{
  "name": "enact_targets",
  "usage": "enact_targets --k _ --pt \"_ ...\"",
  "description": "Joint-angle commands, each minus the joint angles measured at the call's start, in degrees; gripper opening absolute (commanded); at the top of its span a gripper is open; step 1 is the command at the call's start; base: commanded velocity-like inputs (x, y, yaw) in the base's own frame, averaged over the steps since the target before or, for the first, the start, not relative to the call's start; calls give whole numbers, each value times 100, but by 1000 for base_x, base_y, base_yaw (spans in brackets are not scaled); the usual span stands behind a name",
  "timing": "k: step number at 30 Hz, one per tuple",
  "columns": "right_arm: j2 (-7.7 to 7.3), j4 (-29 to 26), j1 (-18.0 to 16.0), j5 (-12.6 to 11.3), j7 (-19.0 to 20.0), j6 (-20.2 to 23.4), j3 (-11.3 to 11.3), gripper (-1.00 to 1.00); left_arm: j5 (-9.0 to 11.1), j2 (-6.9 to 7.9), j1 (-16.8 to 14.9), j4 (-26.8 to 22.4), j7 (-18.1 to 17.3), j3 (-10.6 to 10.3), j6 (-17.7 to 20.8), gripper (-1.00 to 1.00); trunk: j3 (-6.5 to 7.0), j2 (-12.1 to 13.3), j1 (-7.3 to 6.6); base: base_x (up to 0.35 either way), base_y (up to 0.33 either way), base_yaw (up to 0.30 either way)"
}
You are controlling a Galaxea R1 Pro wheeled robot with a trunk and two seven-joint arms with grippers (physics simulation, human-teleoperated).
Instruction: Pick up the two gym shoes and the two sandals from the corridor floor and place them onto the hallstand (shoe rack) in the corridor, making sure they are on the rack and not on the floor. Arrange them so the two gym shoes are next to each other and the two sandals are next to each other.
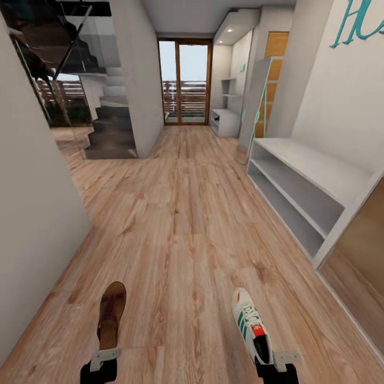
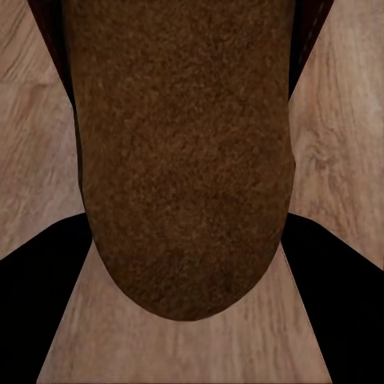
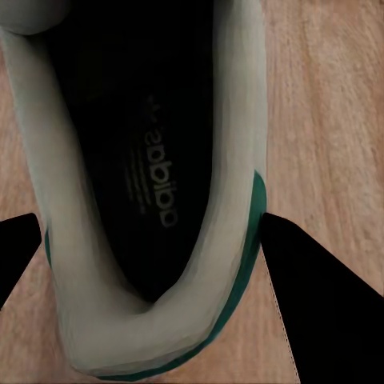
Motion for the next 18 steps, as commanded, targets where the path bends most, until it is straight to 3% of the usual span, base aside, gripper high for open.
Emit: enact_targets --k 1,10,18 --pt "2 7 -4 58 5 -59 -49 -100 -30 -4 -5 0 -44 49 -17 -100 -5 -2 2 339 0 0" --pt "2 18 -4 53 4 -231 -49 -100 -30 -4 -5 -2 -42 50 -17 -100 -5 -2 2 339 0 0" --pt "2 409 37 55 5 -1455 -49 -100 -30 -2 -5 -2 -42 51 -17 -100 -5 -2 2 339 0 0"
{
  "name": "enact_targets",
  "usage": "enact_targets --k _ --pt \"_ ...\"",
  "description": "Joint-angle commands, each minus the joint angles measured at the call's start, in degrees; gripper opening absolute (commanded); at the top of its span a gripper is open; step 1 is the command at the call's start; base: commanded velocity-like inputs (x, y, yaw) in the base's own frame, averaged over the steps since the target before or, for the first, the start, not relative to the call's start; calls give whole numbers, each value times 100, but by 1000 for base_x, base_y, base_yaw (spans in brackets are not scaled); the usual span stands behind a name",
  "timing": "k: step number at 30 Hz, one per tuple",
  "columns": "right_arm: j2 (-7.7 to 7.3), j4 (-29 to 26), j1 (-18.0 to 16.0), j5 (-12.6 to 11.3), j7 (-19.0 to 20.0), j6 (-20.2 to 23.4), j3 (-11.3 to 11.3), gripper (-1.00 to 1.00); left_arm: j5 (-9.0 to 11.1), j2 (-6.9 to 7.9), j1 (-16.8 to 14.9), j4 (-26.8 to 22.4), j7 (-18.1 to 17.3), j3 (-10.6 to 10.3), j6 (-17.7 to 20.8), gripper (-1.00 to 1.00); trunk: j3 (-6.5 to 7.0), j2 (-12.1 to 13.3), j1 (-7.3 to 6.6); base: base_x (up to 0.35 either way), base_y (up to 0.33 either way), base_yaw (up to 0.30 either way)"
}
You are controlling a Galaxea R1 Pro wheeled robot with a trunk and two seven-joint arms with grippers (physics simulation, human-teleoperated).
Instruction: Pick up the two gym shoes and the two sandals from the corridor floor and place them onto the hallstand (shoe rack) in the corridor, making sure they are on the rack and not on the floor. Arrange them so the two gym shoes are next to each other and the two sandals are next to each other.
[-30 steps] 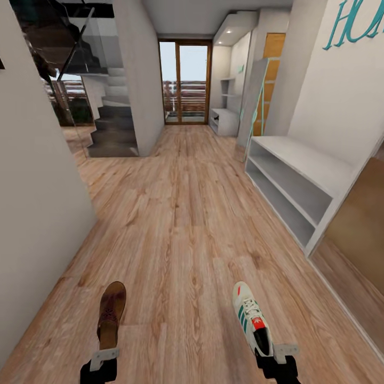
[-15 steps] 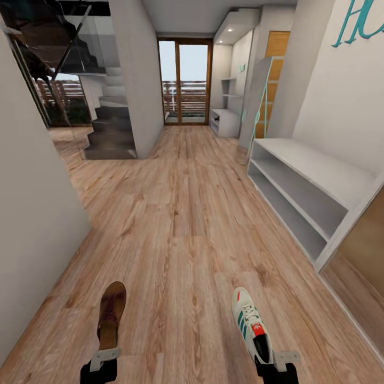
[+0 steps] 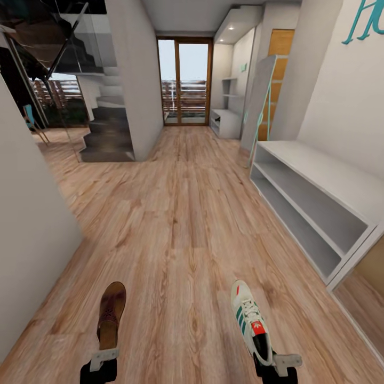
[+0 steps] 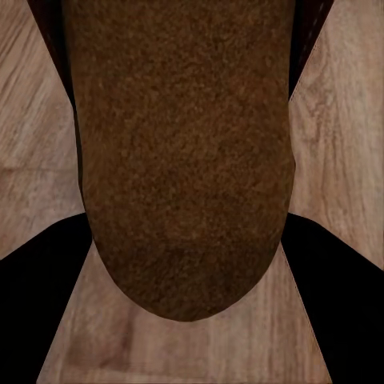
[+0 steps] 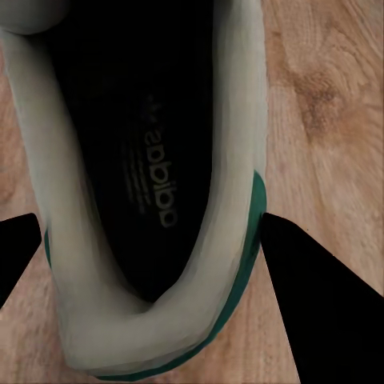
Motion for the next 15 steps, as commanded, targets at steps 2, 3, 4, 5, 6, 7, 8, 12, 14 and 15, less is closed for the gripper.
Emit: enact_targets --k 2,3,4,5,6,7,8,12,14,15 --pt "0 38 -3 51 6 -86 -57 -100 -31 -4 -5 -2 -43 51 -18 -100 -5 -2 2 339 0 0" --pt "0 51 -2 51 6 -109 -57 -100 -31 -2 -5 -4 -43 51 -18 -100 -5 -2 2 339 0 0" --pt "0 56 -2 51 6 -118 -57 -100 -31 -1 -5 -4 -43 52 -18 -100 -5 -2 2 339 0 0" --pt "0 66 -2 54 7 -134 -57 -100 -31 1 -5 -5 -43 53 -18 -100 -5 -2 2 339 0 0" --pt "0 74 -1 56 8 -141 -57 -100 -31 0 -5 -4 -43 54 -18 -100 -5 -2 2 339 0 0" --pt "0 85 -1 58 7 -145 -57 -100 -31 -1 -5 -5 -43 52 -18 -100 -5 -2 2 339 0 0" --pt "0 90 -1 58 7 -146 -57 -100 -31 0 -5 -5 -43 51 -18 -100 -5 -2 2 339 0 0" --pt "7 210 -1 60 8 -150 -57 -100 -31 1 -5 -4 -43 49 -18 -100 -5 -2 2 339 0 0" --pt "8 279 -1 59 11 -151 -55 -100 -31 2 -5 -3 -43 50 -18 -100 -5 -2 2 339 0 0" --pt "9 299 -1 58 12 -151 -54 -100 -31 2 -5 -3 -43 50 -18 -100 -5 -2 2 339 0 0"
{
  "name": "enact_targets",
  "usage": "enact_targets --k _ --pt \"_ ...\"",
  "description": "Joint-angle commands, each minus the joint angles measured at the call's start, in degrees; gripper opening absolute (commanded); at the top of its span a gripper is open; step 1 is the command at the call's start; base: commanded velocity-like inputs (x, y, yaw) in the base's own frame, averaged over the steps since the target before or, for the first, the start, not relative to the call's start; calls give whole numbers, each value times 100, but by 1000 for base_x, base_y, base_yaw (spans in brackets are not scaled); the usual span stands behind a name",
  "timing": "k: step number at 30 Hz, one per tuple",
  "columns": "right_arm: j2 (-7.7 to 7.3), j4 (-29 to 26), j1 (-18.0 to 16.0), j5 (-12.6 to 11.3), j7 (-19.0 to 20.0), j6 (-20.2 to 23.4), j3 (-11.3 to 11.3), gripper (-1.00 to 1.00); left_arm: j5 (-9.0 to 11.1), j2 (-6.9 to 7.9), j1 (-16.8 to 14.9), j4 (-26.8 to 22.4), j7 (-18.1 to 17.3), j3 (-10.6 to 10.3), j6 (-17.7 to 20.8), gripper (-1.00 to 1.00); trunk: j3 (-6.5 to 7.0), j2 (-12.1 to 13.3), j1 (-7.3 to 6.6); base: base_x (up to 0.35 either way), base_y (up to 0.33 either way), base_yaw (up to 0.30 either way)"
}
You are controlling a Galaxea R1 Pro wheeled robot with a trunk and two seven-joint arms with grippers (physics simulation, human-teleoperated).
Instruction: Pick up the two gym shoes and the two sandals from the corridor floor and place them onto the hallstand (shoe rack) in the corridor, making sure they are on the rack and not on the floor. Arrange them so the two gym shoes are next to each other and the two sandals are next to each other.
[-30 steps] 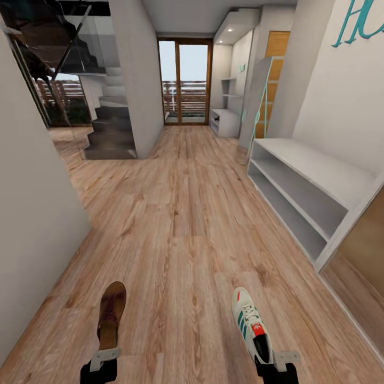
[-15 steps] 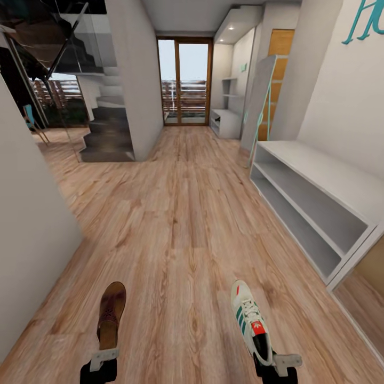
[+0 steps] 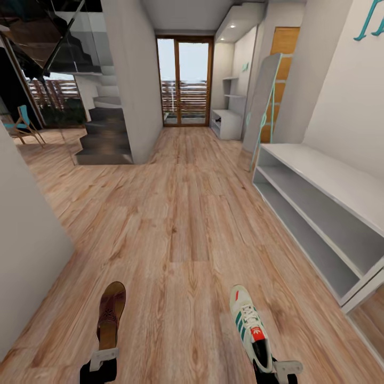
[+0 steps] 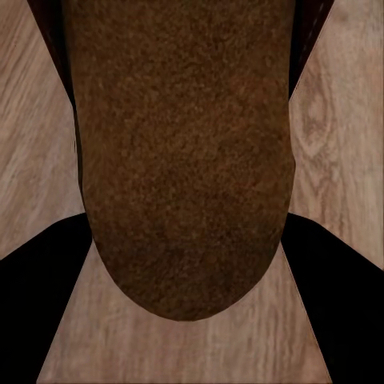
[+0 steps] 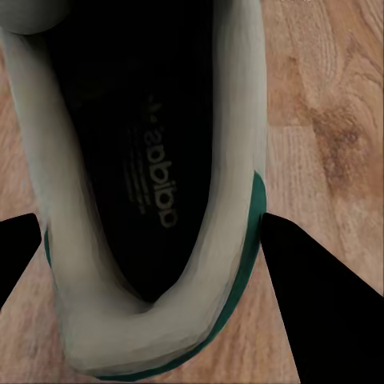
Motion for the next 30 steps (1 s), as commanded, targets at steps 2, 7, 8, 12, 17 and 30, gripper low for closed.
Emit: enact_targets --k 2,7,8,12,17,30 --pt "0 23 -4 50 7 -17 -55 -100 -32 -3 -5 1 -43 48 -20 -100 -5 -2 2 339 0 0" --pt "0 40 -4 52 8 -18 -56 -100 -32 -4 -5 3 -43 50 -20 -100 -5 -2 2 339 0 0" --pt "0 41 -4 52 9 -18 -54 -100 -32 -4 -5 4 -43 49 -20 -100 -5 -2 2 339 0 0" --pt "0 43 -4 53 9 -12 -53 -100 -32 -4 -5 1 -43 50 -20 -100 -5 -2 2 339 0 0" --pt "0 43 1 53 9 -12 -56 -100 -32 -3 -5 3 -43 46 -20 -100 -5 -2 2 339 0 0" --pt "115 43 7 46 7 -17 -56 -100 -32 -5 -5 6 -43 47 -20 -100 -5 -2 2 339 0 0"
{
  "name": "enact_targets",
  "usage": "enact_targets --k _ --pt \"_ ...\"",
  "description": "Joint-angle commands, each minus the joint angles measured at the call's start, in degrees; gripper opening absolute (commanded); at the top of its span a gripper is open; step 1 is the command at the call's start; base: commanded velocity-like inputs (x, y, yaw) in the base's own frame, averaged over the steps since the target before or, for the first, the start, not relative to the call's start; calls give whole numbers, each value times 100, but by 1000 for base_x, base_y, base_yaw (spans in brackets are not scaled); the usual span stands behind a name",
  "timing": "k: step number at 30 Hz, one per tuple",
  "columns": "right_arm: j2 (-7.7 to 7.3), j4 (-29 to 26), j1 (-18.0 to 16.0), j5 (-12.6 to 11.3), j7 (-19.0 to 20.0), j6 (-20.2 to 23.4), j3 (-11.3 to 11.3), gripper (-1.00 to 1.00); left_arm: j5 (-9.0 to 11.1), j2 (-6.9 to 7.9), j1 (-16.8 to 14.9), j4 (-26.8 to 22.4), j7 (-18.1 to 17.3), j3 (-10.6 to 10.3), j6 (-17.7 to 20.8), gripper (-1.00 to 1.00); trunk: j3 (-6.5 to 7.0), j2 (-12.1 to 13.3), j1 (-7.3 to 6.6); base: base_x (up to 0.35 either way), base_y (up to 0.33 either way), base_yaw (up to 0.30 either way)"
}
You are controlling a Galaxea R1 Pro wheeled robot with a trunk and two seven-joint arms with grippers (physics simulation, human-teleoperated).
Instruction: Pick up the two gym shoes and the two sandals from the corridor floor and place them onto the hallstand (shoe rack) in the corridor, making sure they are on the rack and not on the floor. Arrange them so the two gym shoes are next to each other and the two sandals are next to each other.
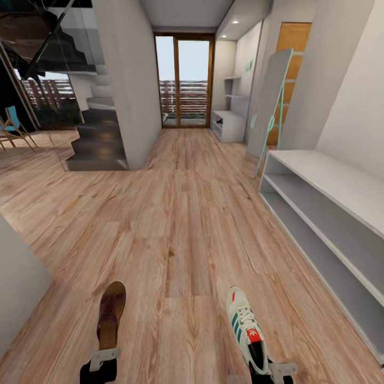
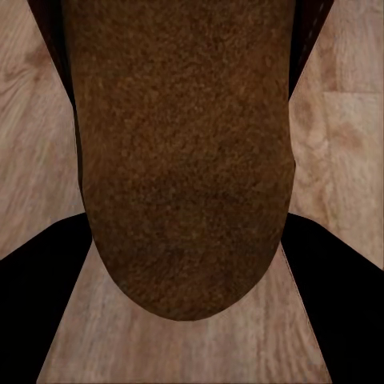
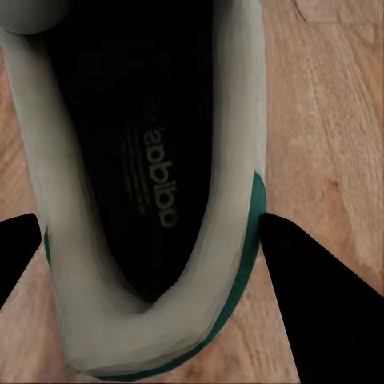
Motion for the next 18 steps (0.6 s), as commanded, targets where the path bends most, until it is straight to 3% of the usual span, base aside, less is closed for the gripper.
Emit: enact_targets --k 1,10,18 --pt "76 3 19 37 1 -97 -73 -100 -31 -4 -5 0 -43 48 -19 -100 -5 -2 2 339 0 0" --pt "113 11 150 27 -3 -804 -73 -100 -31 -2 -5 2 -43 51 -19 -100 -5 -2 2 339 0 0" --pt "122 12 187 35 1 -885 -73 -100 -31 -2 -3 1 -43 51 -19 -100 -5 -2 2 339 0 0"
